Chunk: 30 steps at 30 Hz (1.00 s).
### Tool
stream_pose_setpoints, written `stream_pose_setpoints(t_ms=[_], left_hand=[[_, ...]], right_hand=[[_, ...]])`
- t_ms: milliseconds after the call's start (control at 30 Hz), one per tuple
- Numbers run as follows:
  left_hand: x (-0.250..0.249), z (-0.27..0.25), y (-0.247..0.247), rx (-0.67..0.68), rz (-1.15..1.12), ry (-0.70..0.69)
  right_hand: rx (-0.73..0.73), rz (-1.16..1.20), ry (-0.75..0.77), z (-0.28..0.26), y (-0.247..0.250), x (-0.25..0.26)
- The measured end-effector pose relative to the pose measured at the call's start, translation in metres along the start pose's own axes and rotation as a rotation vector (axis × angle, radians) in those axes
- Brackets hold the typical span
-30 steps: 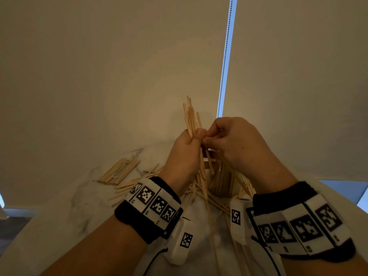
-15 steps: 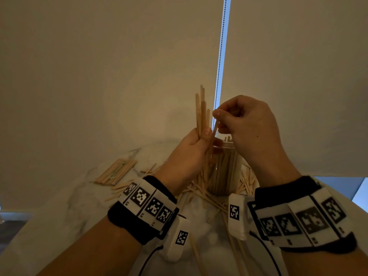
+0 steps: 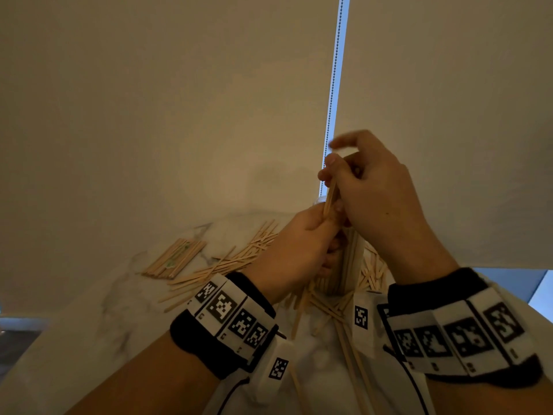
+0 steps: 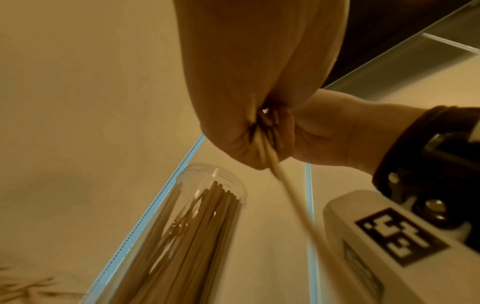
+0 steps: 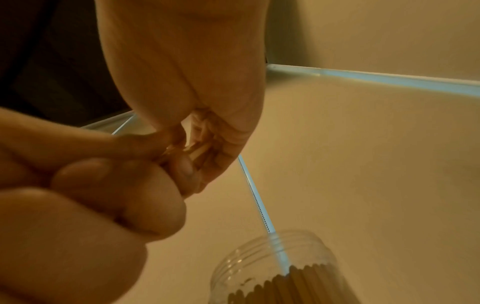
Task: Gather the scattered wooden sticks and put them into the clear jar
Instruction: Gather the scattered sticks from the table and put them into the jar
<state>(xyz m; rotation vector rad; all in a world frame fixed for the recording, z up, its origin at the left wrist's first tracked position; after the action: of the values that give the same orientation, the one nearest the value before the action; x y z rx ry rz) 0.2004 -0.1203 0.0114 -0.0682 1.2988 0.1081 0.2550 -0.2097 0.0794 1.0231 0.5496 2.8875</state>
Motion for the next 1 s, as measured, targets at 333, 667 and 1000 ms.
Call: stream_pose_setpoints(t_ms=[333, 667, 1000], left_hand=[[-0.002, 0.008, 0.043, -0.412, -0.257, -0.108], [-0.009, 0.01, 0.06, -0.588, -0.486, -0.215], [-0.014, 0.009, 0.048, -0.396, -0.445, -0.128]], right_hand=[[0.344, -0.203, -0.235, -0.011, -0.023, -0.008], [0.629, 0.119, -0.372, -0.03, -0.06, -0.006], [0.7, -0.281, -0.068, -0.027, -0.051, -0.007]])
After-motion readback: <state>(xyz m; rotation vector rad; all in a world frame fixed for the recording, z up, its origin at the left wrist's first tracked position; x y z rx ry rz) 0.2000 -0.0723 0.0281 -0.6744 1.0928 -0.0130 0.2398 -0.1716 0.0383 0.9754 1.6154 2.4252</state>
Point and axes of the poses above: each hand's wrist, its own z-axis towards the middle knuckle, its own y-axis out of the back of the hand, x = y × z, the point moved 3 cm from there along z, towards the middle knuckle, and after that the axes turned 2 degrees about y, right-handed, at the moved point
